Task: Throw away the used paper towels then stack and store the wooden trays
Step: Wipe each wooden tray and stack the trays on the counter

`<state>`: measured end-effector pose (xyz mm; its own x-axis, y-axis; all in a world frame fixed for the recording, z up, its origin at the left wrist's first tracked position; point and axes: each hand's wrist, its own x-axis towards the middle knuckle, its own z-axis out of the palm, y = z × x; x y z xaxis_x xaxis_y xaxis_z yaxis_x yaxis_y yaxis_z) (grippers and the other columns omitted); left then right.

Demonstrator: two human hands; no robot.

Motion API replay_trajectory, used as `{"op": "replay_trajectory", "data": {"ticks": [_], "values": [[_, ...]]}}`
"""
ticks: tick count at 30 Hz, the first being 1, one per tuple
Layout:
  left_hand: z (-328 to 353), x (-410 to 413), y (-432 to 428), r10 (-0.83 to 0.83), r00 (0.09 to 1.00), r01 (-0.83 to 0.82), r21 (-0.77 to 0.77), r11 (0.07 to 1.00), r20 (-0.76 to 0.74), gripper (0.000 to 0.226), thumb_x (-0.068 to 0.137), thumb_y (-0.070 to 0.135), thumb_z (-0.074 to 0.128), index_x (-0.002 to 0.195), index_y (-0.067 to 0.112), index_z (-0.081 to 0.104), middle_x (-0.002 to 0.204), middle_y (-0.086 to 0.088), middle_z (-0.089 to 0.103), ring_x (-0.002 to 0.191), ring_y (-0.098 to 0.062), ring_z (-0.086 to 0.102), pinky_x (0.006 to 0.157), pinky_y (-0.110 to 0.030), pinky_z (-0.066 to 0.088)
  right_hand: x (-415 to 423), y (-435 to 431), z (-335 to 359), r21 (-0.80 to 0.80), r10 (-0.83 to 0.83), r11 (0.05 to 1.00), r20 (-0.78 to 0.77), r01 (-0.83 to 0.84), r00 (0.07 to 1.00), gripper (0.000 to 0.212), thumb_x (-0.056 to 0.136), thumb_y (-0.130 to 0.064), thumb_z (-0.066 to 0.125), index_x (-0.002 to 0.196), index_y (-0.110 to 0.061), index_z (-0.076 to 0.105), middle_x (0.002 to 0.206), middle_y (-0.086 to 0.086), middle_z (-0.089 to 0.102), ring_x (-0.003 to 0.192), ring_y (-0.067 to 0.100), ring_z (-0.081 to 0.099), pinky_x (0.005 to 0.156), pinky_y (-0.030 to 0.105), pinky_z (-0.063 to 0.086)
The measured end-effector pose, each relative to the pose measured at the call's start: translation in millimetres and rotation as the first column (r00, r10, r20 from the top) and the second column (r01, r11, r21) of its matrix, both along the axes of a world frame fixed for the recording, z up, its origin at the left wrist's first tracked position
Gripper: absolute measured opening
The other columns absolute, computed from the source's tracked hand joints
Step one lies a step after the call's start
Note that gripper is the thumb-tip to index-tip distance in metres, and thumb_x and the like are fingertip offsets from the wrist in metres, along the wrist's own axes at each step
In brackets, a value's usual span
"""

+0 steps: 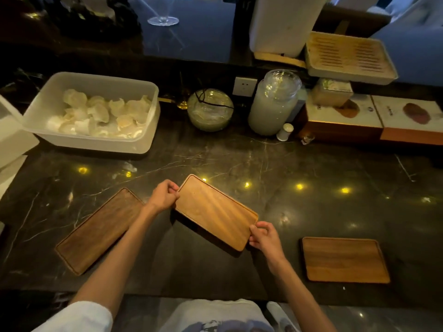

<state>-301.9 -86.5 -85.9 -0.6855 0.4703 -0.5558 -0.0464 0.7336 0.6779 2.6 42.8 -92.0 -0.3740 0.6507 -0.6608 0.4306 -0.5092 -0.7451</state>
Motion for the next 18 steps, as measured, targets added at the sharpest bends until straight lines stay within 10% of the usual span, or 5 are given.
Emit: {"op": "replay_trajectory", "data": {"ticks": [11, 18], "values": [[-1.6, 243.2, 103.2, -0.143, 0.981, 0.138, 0.050, 0.989, 0.127, 0.021, 0.085, 0.000, 0.058, 0.083, 0.017, 0.045, 0.076, -0.004, 0.054, 0.064, -0.016, 0.058, 0.042, -0.026, 0.050, 199.3, 127.9, 32.2, 0.328, -0.142, 0.939, 0.092, 0.104, 0.986, 0.025, 0.093, -0.010, 0.060, 0.118, -0.011, 0.058, 0.101, 0.001, 0.058, 0.096, 0.021, 0.057, 0.087, 0.043, 0.050], [-2.2, 360.3, 160.2, -0.225, 0.974, 0.221, -0.104, 0.970, -0.025, 0.009, 0.089, 0.017, 0.057, 0.090, 0.012, 0.049, 0.094, -0.013, 0.064, 0.084, -0.032, 0.066, 0.063, -0.039, 0.053, 295.0, 197.4, 12.7, 0.414, -0.085, 0.910, 0.241, -0.023, 0.967, 0.034, 0.095, -0.004, 0.055, 0.129, -0.003, 0.060, 0.123, 0.018, 0.064, 0.111, 0.026, 0.059, 0.094, 0.039, 0.047]]}}
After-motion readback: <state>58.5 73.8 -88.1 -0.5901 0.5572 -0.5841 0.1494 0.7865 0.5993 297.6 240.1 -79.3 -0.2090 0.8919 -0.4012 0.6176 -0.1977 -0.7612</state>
